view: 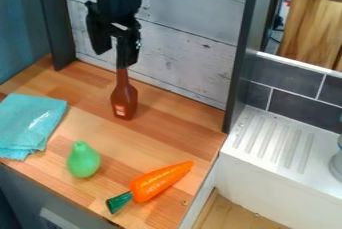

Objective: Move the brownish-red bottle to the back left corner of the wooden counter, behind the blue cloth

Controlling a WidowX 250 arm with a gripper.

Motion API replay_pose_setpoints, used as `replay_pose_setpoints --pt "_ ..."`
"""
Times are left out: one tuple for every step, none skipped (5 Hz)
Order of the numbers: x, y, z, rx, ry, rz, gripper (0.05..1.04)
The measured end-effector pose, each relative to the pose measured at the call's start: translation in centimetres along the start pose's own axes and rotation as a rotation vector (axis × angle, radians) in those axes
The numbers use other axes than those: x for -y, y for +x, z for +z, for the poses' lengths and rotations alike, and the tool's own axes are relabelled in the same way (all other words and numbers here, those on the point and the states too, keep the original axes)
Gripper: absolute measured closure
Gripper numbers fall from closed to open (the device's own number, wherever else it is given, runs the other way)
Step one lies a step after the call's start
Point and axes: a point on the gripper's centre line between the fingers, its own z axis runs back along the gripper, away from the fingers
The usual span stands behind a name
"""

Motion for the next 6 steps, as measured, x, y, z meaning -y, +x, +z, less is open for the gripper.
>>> replay_pose_setpoints --pt "-0.5 0.4 -1.3 -0.046 0.006 0.030 0.083" --pt "-0.7 0.8 -2.6 -0.079 -0.006 0.044 0.119" --pt "-0.7 0.9 -3.1 -0.095 -0.011 0.053 0.361" --pt "-0.8 1.1 -3.1 -0.082 -0.009 0.063 0.612" --pt "-0.4 0.9 -3.2 -0.077 -0.022 0.069 0.738" --pt "-0.3 0.7 -1.2 -0.048 -0.021 0.068 0.738"
